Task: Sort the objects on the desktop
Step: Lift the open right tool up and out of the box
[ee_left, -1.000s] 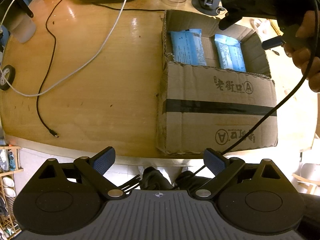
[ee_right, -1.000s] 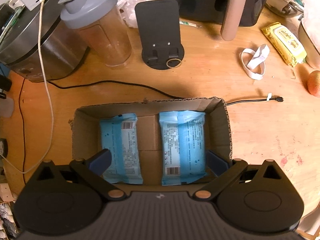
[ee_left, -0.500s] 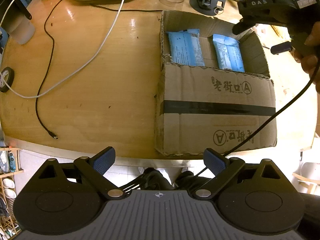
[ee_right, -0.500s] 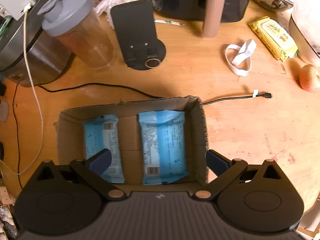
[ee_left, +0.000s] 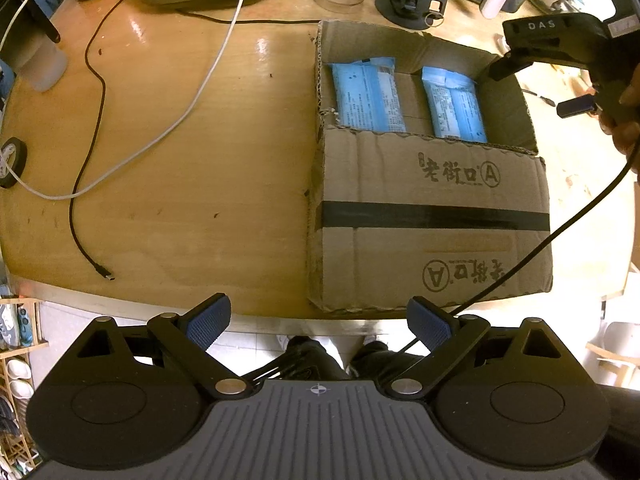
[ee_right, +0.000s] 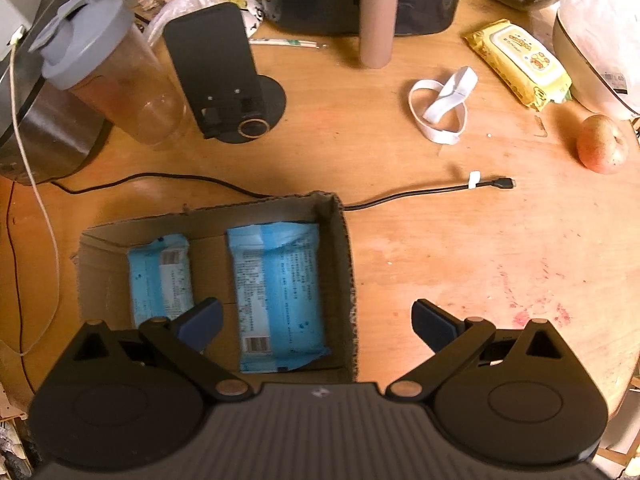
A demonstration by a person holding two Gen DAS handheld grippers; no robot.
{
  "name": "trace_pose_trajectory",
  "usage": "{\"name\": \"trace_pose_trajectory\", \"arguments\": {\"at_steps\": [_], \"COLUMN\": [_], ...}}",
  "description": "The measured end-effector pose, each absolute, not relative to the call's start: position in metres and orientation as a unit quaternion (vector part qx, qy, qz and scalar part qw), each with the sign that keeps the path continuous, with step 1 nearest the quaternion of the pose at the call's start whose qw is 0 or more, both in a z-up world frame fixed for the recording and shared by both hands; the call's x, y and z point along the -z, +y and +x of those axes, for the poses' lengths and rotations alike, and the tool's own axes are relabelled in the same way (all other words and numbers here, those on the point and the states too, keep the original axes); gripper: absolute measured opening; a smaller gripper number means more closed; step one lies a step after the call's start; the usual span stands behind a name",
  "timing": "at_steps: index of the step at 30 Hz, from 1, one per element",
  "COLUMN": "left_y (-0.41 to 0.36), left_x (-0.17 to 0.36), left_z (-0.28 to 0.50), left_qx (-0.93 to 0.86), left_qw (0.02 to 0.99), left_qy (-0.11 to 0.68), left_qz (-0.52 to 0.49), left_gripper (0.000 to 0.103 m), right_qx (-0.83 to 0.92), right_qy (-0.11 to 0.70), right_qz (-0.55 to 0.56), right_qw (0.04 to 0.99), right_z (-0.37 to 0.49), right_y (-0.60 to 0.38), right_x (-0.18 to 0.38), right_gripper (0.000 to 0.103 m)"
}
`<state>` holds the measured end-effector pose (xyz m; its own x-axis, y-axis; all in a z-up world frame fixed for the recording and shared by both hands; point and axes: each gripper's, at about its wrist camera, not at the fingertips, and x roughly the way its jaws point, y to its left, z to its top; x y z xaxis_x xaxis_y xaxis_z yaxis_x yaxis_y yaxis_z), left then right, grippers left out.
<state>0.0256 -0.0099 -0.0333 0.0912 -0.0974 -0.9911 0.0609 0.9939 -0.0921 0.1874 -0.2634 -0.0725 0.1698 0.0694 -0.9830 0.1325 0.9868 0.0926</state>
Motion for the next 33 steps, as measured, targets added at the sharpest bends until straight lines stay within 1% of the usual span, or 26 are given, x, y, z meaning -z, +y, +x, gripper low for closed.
{"name": "trace_pose_trajectory", "arguments": {"at_steps": [33], "left_y": [-0.017], "left_x": [0.036], "left_z": [0.025], "left_qx": [0.054], "left_qw": [0.738], "left_qy": [0.673], "left_qz": [-0.008], "left_gripper": [0.097], "right_qx": [0.015], "right_qy": [0.649], "right_qz": [0.079], "right_qw": [0.756], "right_z": [0.173], "right_y": [-0.28], "right_x": [0.076], "right_gripper": [0.103]}}
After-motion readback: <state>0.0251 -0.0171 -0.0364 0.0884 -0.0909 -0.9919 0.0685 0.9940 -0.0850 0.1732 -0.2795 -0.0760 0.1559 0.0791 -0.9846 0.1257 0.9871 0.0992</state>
